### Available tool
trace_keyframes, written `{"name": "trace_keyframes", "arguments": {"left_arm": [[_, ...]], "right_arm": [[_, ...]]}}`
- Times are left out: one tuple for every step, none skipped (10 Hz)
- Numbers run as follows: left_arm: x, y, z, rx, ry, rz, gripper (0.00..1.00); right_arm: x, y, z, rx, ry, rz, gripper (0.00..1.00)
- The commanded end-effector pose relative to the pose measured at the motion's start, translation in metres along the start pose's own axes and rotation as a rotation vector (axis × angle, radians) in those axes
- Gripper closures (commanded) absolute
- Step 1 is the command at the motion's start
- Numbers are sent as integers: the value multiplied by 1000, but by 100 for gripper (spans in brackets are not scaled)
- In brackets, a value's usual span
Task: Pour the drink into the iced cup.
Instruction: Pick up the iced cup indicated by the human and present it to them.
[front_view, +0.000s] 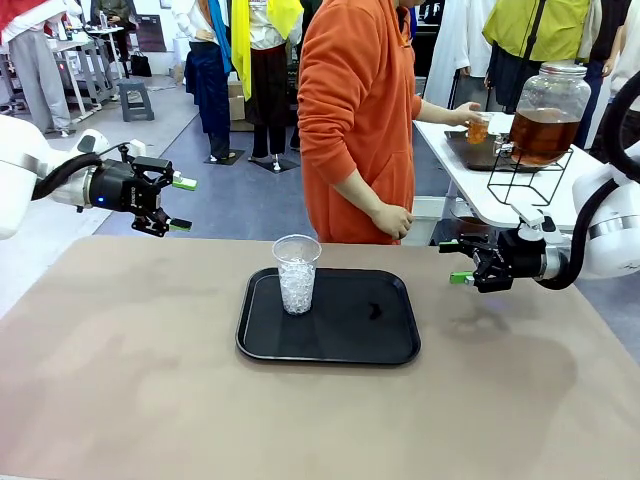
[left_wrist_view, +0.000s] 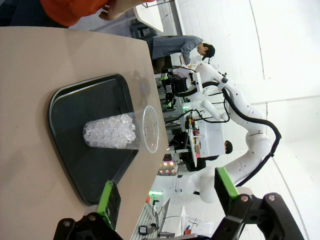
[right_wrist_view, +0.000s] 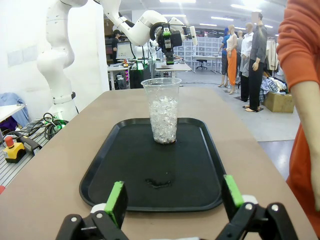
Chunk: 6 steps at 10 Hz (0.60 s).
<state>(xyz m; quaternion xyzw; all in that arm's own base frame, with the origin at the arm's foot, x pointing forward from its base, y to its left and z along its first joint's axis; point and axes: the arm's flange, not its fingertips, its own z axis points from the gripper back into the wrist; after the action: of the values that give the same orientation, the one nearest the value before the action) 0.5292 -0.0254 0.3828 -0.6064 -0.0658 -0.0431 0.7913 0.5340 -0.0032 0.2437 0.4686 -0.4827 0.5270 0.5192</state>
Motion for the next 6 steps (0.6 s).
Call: {"name": "trace_keyframes", "arguments": {"left_arm": [[0,-1,1,-9,-1,-4,0],[0,-1,1,-9,-1,-4,0],[0,-1,1,-9,-1,-4,0],[0,-1,1,-9,-1,-4,0],[0,-1,1,-9,-1,-4,0],[0,-1,1,-9,-1,-4,0]], "right_arm": [[2,-1,-1,1,1,-2,0],[2,-1,-1,1,1,-2,0],[2,-1,-1,1,1,-2,0],[2,-1,-1,1,1,-2,0],[2,-1,-1,1,1,-2,0],[2,-1,-1,1,1,-2,0]]}}
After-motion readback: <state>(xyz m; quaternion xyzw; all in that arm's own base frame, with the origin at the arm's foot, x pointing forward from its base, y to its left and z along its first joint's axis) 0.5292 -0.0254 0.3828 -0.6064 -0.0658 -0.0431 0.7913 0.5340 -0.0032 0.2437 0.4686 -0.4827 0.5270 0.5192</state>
